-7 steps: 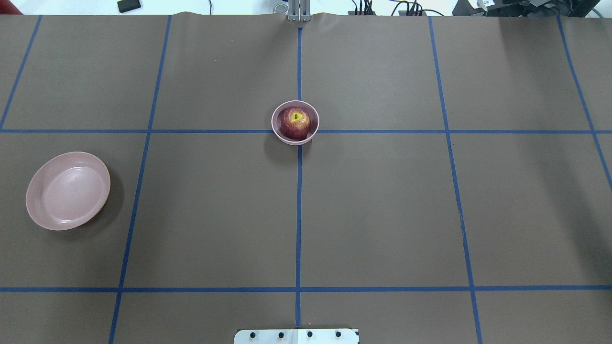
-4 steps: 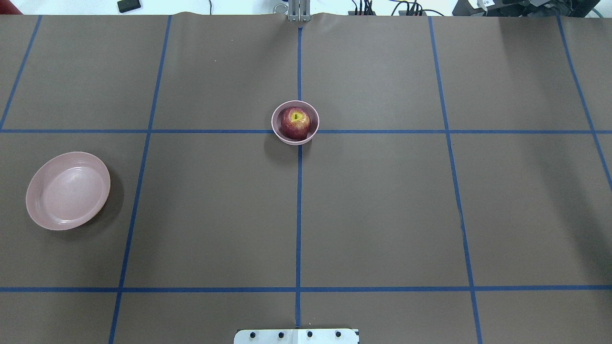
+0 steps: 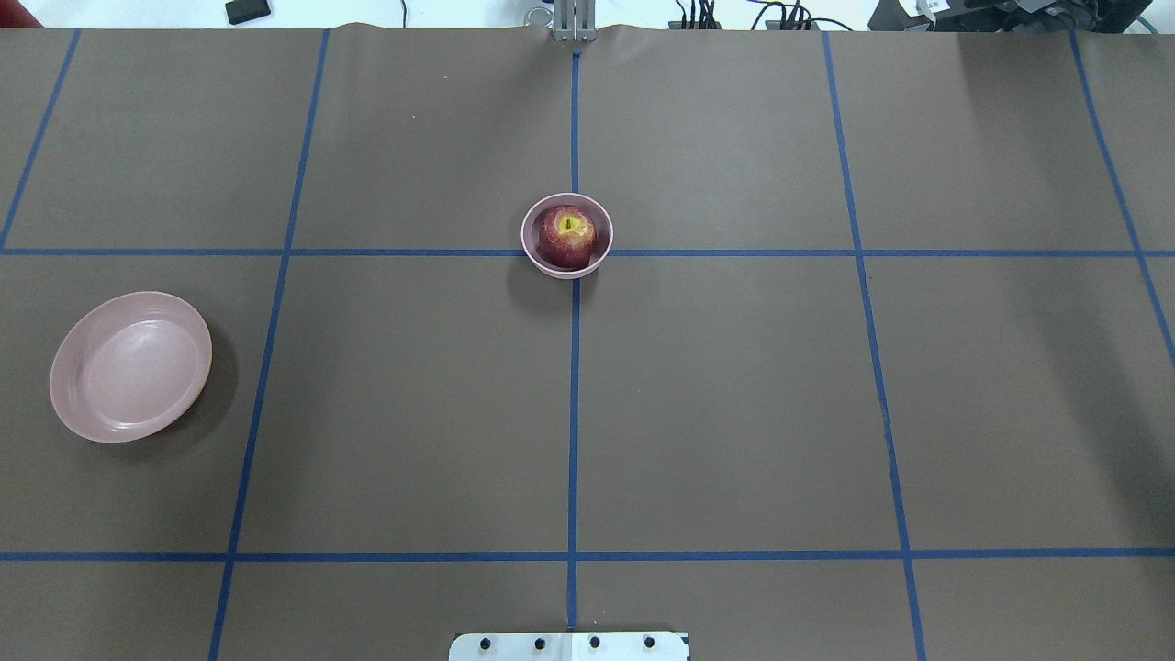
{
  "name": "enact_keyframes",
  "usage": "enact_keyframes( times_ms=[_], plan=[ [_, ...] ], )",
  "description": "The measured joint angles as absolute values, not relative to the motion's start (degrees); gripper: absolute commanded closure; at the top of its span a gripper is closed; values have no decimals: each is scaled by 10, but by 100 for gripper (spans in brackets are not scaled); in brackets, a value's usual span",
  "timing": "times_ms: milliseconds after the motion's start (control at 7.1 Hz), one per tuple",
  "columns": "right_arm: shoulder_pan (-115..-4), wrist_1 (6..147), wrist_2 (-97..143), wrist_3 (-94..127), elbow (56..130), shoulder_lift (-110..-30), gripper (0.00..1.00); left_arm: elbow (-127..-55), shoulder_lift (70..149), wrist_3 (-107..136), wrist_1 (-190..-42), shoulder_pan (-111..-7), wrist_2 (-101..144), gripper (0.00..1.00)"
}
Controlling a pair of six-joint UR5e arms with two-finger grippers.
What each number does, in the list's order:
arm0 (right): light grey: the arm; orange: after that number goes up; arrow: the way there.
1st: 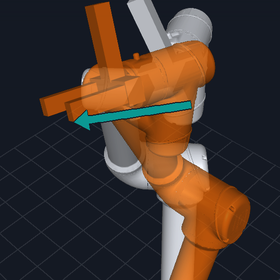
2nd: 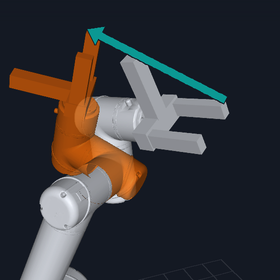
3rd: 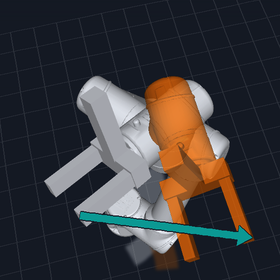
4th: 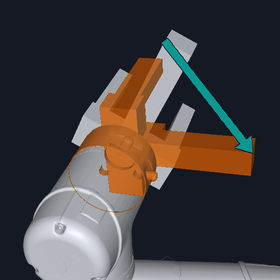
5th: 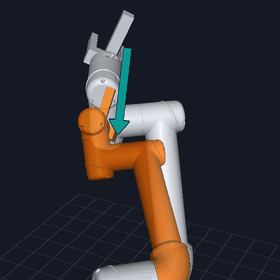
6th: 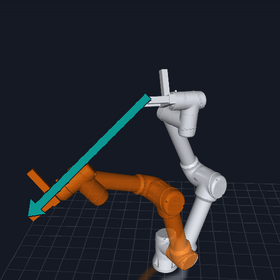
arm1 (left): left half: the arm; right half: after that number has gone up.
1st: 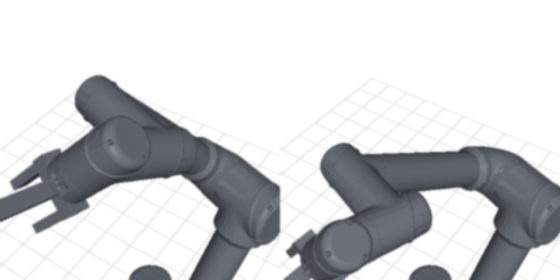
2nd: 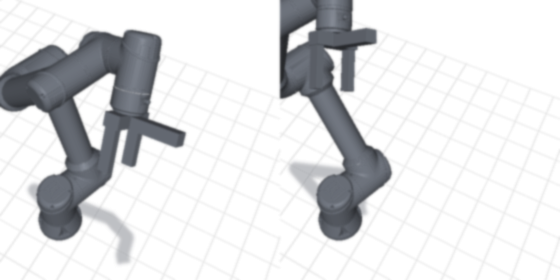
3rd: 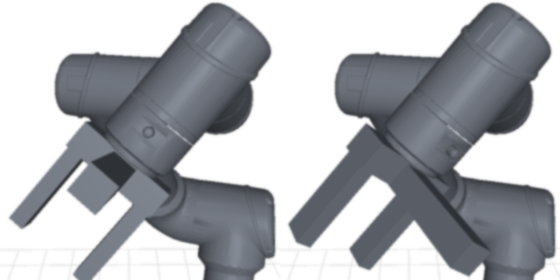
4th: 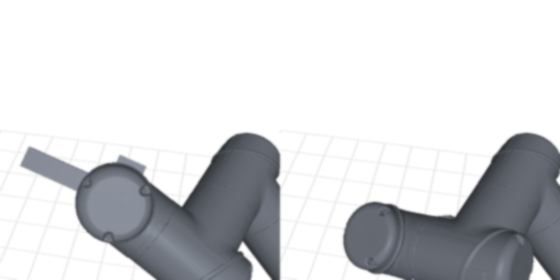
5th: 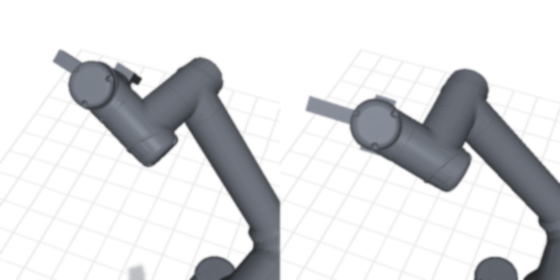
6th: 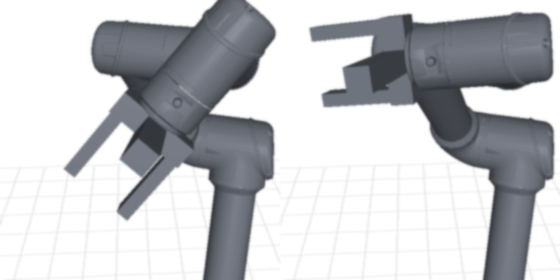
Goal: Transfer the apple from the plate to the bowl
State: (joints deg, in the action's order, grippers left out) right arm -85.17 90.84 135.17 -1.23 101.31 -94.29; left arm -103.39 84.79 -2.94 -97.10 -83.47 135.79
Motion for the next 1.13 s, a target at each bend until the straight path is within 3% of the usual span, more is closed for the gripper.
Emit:
enact_keyframes(
  times_ms=[1128],
  plan=[
    [-851,907,1359,-13,1015,-942,0,-1034,847,-31,-988,-834,1360,2]
  ],
)
